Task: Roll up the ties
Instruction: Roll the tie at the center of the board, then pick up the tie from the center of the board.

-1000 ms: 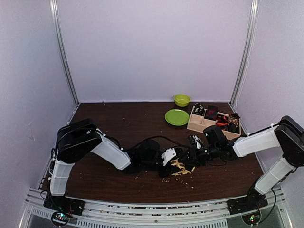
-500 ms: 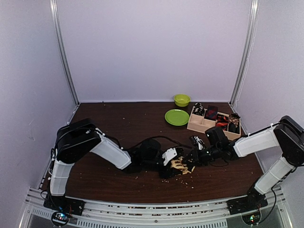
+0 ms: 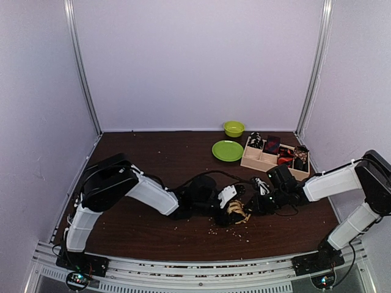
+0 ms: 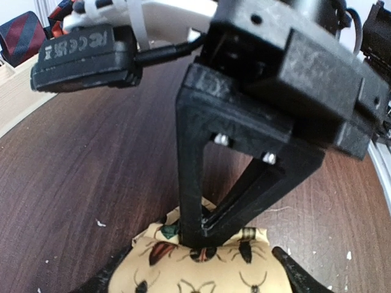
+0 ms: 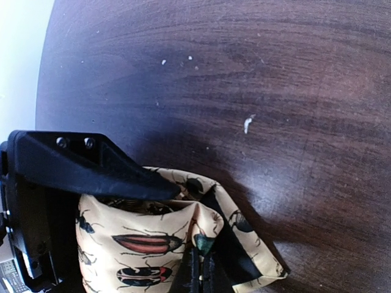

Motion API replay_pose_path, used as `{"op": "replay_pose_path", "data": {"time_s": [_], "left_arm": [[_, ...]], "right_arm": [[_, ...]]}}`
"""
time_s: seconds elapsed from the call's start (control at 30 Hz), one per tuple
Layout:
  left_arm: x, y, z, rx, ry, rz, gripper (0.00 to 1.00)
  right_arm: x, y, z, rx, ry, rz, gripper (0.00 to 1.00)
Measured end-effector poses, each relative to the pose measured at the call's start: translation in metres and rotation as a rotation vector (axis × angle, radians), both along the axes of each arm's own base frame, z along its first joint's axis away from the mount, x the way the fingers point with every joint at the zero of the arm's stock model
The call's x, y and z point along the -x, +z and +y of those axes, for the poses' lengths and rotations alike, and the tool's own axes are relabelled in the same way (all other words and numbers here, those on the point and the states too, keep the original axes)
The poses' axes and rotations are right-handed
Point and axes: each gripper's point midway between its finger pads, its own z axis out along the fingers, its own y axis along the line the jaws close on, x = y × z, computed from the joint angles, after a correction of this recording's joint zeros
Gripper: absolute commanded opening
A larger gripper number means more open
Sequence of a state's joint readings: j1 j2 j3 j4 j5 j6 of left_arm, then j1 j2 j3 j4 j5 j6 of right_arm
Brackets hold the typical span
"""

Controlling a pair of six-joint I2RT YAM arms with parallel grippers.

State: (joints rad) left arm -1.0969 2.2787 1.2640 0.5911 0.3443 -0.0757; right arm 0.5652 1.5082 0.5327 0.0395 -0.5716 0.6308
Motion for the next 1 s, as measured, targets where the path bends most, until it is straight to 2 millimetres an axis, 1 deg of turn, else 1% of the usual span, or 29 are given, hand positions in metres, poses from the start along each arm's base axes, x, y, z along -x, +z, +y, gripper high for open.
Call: {"op": "replay_pose_path", "data": {"time_s": [0.03,0.1,0.13,0.23,0.27,0.3,0.43,0.5,0.6,0.67,0.73,0.77,0.8,0.87,0.9,1.0], "left_arm": [[0.0,-0.002,0.0,-0.003,0.001,0.004,0.75],[0.001,-0.006,0.002,-0.011,0.003,0.01,0.72],[0.001,-0.008,0.003,-0.016,0.004,0.014,0.68],[0.002,-0.011,0.005,-0.022,0.006,0.02,0.51],[0.002,-0.011,0.005,-0.022,0.006,0.021,0.48],[0.003,-0.011,0.005,-0.022,0.003,0.019,0.44],[0.006,-0.012,0.004,-0.026,-0.006,-0.003,0.39],[0.007,-0.012,0.004,-0.026,-0.008,-0.017,0.38],[0.008,-0.013,0.007,-0.023,-0.011,-0.038,0.37],[0.01,-0.013,0.01,-0.024,-0.011,-0.049,0.37],[0.01,-0.013,0.011,-0.026,-0.011,-0.056,0.37],[0.01,-0.013,0.011,-0.025,-0.011,-0.059,0.37],[0.01,-0.013,0.012,-0.025,-0.009,-0.061,0.37],[0.01,-0.013,0.012,-0.025,-0.008,-0.065,0.37],[0.01,-0.013,0.012,-0.026,-0.007,-0.066,0.37],[0.009,-0.013,0.012,-0.026,-0.005,-0.07,0.38]], "right_arm": [[0.0,-0.001,-0.001,0.009,-0.003,-0.001,0.0],[0.0,0.0,-0.004,0.022,-0.008,-0.003,0.0],[0.0,-0.001,-0.005,0.027,-0.008,-0.002,0.0],[0.001,0.0,-0.005,0.031,-0.008,-0.002,0.0],[0.001,0.0,-0.005,0.031,-0.007,-0.003,0.0],[0.0,0.0,-0.005,0.029,-0.006,-0.004,0.03],[0.002,0.005,-0.006,0.022,-0.011,-0.002,0.25],[0.002,0.008,-0.011,0.015,-0.03,0.012,0.36],[0.003,0.016,-0.024,-0.036,-0.088,0.031,0.54],[0.004,0.02,-0.03,-0.07,-0.119,0.043,0.6],[0.006,0.023,-0.028,-0.096,-0.12,0.051,0.62],[0.006,0.024,-0.027,-0.106,-0.116,0.055,0.72],[0.006,0.024,-0.025,-0.117,-0.113,0.06,0.8],[0.006,0.022,-0.021,-0.141,-0.11,0.081,0.84],[0.007,0.02,-0.017,-0.154,-0.095,0.088,0.85],[0.005,0.022,-0.004,-0.208,-0.063,0.085,0.84]]}}
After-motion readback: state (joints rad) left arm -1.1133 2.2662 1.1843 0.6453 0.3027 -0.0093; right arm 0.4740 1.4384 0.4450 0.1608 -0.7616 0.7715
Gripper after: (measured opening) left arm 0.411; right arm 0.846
